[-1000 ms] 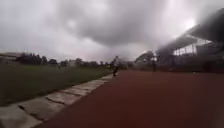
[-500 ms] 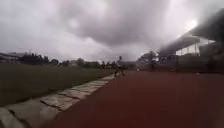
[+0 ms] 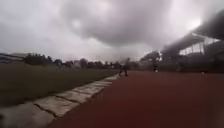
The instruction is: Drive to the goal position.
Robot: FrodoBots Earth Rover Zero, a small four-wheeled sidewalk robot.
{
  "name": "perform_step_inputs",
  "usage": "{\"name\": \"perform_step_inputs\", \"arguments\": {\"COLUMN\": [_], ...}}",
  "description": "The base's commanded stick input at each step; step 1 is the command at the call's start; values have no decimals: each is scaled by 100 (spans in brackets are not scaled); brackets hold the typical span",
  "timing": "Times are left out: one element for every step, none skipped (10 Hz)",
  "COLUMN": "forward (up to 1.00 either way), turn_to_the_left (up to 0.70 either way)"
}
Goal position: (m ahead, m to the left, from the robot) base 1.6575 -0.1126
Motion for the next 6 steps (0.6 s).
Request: {"name": "perform_step_inputs", "arguments": {"forward": [50, 50, 50, 50, 50, 50], "turn_to_the_left": [2, 2, 2, 2, 2, 2]}}
